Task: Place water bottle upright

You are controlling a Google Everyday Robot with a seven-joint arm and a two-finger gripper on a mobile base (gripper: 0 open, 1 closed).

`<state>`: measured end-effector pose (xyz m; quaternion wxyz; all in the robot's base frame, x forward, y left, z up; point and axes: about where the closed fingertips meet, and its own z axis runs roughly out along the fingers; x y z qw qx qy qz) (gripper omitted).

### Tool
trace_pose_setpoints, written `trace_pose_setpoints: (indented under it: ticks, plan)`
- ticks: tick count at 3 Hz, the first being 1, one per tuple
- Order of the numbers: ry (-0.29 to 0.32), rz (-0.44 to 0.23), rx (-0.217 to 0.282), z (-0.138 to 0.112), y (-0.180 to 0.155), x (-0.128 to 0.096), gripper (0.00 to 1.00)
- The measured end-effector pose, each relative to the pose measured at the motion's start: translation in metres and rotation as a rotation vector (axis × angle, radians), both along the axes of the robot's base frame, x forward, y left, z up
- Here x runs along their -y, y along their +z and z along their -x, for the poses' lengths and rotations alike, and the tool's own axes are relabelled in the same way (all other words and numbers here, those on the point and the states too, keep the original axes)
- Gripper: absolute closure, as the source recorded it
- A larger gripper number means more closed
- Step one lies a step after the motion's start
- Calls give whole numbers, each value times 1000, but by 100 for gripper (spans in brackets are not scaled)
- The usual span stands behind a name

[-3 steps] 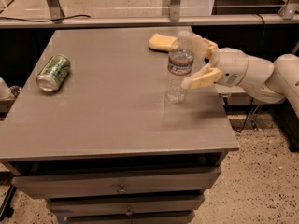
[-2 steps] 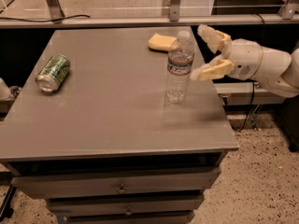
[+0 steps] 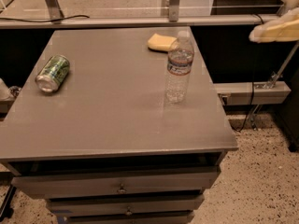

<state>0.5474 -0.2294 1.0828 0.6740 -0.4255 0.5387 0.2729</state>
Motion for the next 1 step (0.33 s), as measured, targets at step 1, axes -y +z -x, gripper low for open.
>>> trace_pose_setpoints:
  ticks: [1]
  plan:
    - [-43,-8,8,1,6,13,0]
